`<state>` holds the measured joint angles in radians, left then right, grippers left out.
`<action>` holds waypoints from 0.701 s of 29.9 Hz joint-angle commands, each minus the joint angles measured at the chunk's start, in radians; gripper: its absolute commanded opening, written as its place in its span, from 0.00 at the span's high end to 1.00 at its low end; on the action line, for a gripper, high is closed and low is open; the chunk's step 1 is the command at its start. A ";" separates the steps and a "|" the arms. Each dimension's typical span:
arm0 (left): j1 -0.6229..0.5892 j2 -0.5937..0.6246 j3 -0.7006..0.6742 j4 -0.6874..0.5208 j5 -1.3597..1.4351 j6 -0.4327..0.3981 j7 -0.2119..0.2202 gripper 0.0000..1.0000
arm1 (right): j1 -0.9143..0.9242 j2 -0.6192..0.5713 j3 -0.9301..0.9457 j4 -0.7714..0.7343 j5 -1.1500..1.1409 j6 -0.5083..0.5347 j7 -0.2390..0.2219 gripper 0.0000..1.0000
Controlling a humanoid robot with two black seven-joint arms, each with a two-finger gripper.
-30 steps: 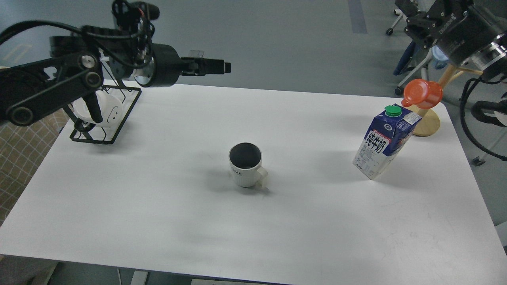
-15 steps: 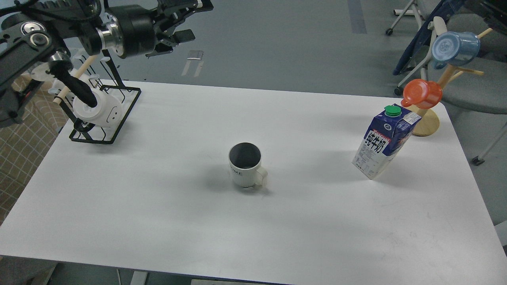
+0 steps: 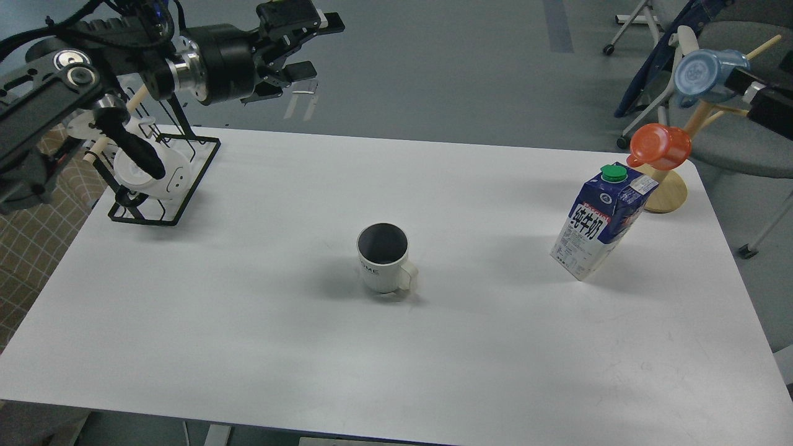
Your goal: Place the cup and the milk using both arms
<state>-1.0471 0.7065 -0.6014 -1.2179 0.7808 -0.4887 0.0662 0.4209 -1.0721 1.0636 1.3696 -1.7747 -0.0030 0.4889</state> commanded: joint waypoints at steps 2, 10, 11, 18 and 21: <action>0.001 -0.002 0.000 0.000 0.000 0.000 0.000 0.01 | -0.111 0.001 -0.001 0.019 -0.084 -0.107 0.000 0.00; 0.013 -0.021 0.000 0.000 0.003 0.000 0.000 0.01 | -0.275 0.030 -0.004 0.006 -0.235 -0.313 0.000 0.00; 0.015 -0.022 0.000 0.000 0.003 0.000 0.000 0.01 | -0.278 0.040 -0.004 0.006 -0.236 -0.313 0.000 0.00; 0.021 -0.025 0.000 0.000 0.005 0.000 0.001 0.01 | -0.287 0.138 -0.013 -0.038 -0.249 -0.313 0.000 0.00; 0.022 -0.025 0.000 0.000 0.006 0.000 0.000 0.01 | -0.281 0.172 -0.017 -0.072 -0.249 -0.313 0.000 0.00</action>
<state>-1.0261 0.6813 -0.6014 -1.2179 0.7854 -0.4887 0.0668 0.1330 -0.9376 1.0508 1.3312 -2.0227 -0.3160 0.4887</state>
